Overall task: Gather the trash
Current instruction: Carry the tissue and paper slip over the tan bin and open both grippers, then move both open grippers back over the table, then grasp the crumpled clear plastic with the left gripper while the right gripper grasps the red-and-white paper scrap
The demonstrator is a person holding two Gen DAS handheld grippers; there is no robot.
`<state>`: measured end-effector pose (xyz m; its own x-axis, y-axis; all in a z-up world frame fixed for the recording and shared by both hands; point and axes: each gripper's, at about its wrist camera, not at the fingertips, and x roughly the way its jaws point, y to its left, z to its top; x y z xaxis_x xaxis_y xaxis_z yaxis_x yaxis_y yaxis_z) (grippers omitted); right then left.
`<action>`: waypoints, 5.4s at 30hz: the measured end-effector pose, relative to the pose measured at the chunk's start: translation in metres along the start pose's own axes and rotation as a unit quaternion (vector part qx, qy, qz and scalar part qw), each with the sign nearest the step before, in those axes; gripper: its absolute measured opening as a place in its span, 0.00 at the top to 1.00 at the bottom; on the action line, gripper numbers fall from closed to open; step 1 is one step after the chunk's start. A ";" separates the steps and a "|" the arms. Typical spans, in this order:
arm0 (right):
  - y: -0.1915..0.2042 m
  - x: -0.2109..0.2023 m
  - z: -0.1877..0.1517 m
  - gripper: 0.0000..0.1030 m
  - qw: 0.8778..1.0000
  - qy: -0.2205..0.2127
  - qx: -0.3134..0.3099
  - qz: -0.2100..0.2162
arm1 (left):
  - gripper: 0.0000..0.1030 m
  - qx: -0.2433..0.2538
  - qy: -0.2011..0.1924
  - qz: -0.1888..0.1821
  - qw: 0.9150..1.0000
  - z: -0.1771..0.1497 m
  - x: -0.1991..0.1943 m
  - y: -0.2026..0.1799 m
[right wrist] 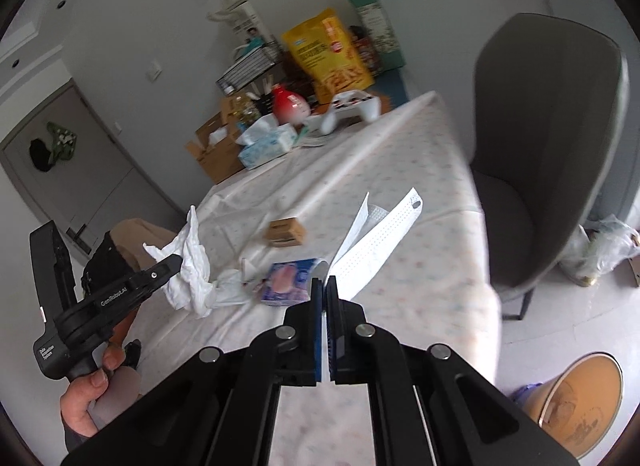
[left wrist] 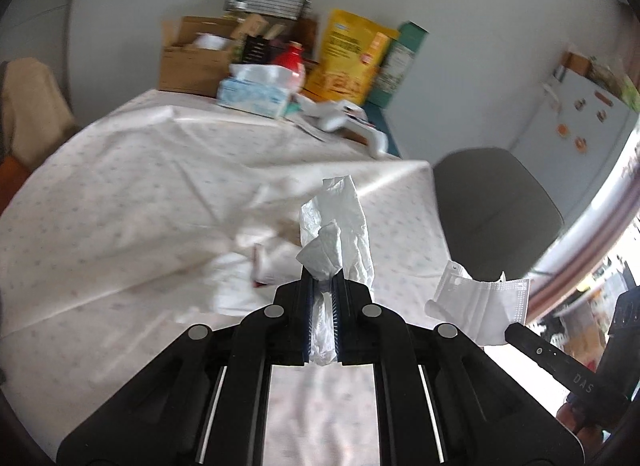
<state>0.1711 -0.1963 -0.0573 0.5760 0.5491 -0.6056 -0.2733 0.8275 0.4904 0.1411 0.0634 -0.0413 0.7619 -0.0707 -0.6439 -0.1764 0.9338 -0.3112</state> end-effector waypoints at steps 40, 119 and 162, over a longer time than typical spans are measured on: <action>-0.250 -0.162 -0.110 0.97 0.947 -0.005 0.188 -0.259 | 0.91 0.225 0.159 -0.180 0.944 -0.145 0.088 -0.297; -0.111 -0.084 -0.033 0.07 0.984 -0.051 0.087 -0.148 | 0.06 0.071 0.024 -0.057 0.996 -0.012 0.014 -0.090; 0.046 0.078 -0.017 0.37 0.996 0.080 -0.023 -0.018 | 0.89 -0.126 0.029 0.060 0.990 -0.022 0.018 0.113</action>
<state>0.1902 -0.1135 -0.0922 0.4560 0.5281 -0.7164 -0.2924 0.8492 0.4398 0.1214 0.1594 -0.1035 0.6906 0.0079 -0.7232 -0.4182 0.8202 -0.3904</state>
